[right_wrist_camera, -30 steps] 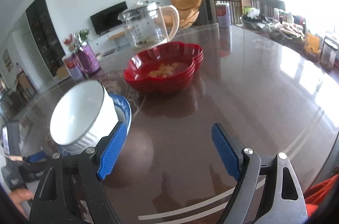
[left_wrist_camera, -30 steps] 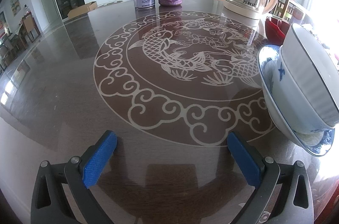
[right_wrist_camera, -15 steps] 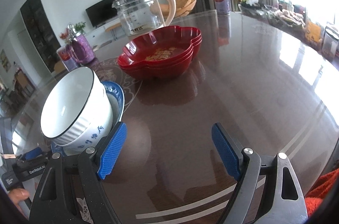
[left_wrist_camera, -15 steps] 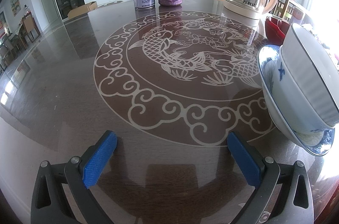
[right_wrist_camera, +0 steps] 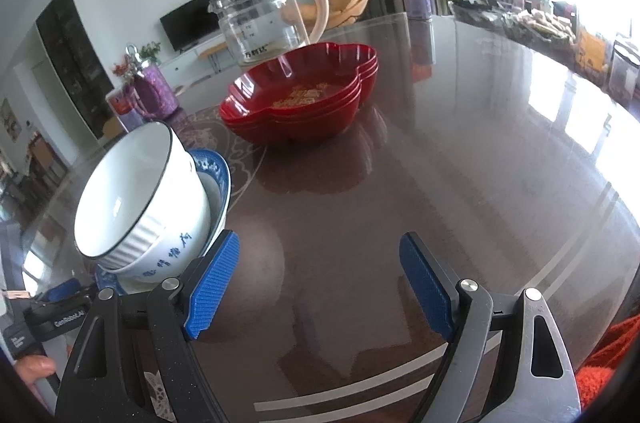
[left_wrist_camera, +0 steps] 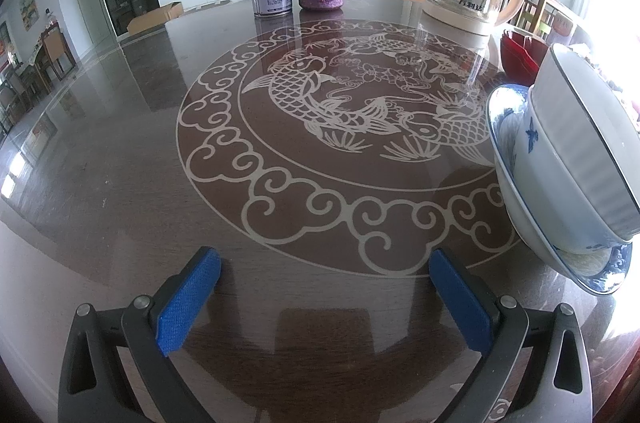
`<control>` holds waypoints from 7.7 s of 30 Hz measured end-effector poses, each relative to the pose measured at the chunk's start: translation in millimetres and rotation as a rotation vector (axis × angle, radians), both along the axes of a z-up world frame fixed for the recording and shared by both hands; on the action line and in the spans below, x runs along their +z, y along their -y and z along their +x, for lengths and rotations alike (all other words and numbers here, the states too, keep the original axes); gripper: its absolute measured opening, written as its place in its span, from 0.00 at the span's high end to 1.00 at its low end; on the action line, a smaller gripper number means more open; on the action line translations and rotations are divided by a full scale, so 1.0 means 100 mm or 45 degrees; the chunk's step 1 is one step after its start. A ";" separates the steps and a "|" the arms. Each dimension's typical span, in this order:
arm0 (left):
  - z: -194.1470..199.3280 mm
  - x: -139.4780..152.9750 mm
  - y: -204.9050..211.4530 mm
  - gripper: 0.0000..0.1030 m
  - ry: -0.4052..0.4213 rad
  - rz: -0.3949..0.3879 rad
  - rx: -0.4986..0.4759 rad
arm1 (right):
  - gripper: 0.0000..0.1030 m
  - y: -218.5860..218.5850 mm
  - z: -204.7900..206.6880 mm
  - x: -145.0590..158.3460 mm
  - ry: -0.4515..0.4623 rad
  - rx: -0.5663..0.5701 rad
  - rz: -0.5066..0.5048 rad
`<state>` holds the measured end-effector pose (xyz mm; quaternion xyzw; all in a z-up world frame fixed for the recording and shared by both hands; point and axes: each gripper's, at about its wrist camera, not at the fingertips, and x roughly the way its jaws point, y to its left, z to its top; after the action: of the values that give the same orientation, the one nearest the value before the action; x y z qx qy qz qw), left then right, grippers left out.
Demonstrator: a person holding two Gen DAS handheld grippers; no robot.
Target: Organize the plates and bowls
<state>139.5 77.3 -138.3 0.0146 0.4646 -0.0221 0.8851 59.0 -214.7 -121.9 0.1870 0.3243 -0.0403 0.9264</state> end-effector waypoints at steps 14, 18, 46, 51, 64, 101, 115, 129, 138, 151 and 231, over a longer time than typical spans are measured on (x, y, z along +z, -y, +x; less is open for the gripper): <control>0.07 0.41 -0.01 0.12 0.017 -0.423 -0.091 | 0.18 0.16 0.22 0.08 0.036 0.168 0.265; 0.13 0.31 0.09 0.28 -0.054 -0.457 -0.109 | 0.19 0.06 0.47 0.08 -0.074 0.322 0.211; 0.27 0.60 0.64 0.92 -0.037 -0.496 -0.144 | 0.89 -0.01 0.79 0.17 -0.150 0.419 0.291; 0.57 0.87 0.89 0.92 -0.015 -0.519 -0.179 | 0.89 0.27 0.96 0.44 -0.105 0.384 0.325; 1.66 0.75 1.69 0.90 -0.027 -0.535 -0.235 | 0.88 0.97 1.77 0.56 -0.067 0.234 0.253; 0.14 0.25 1.09 0.05 0.118 -0.031 -0.154 | 0.34 0.58 0.23 0.00 -0.147 -0.168 0.111; 0.09 0.02 1.14 0.03 0.018 -0.004 -0.142 | 0.34 0.54 0.13 -0.19 -0.208 -0.172 0.091; 0.11 0.01 1.14 0.00 -0.011 -0.005 -0.159 | 0.25 0.44 0.21 -0.20 -0.217 -0.128 0.004; 0.17 0.01 1.14 0.00 -0.082 0.008 -0.225 | 0.25 0.45 0.21 -0.21 -0.209 -0.121 0.009; 0.29 0.00 1.15 0.00 -0.164 0.024 -0.265 | 0.24 0.36 0.24 -0.22 -0.235 -0.117 -0.076; -1.06 2.07 1.14 0.00 0.533 0.032 -0.169 | 0.24 0.12 -1.00 1.63 0.281 -0.033 -0.348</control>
<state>33.8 -36.2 69.1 0.0606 0.2690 -0.0709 0.9586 -41.0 -226.5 41.3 0.0667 0.2096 -0.0752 0.9726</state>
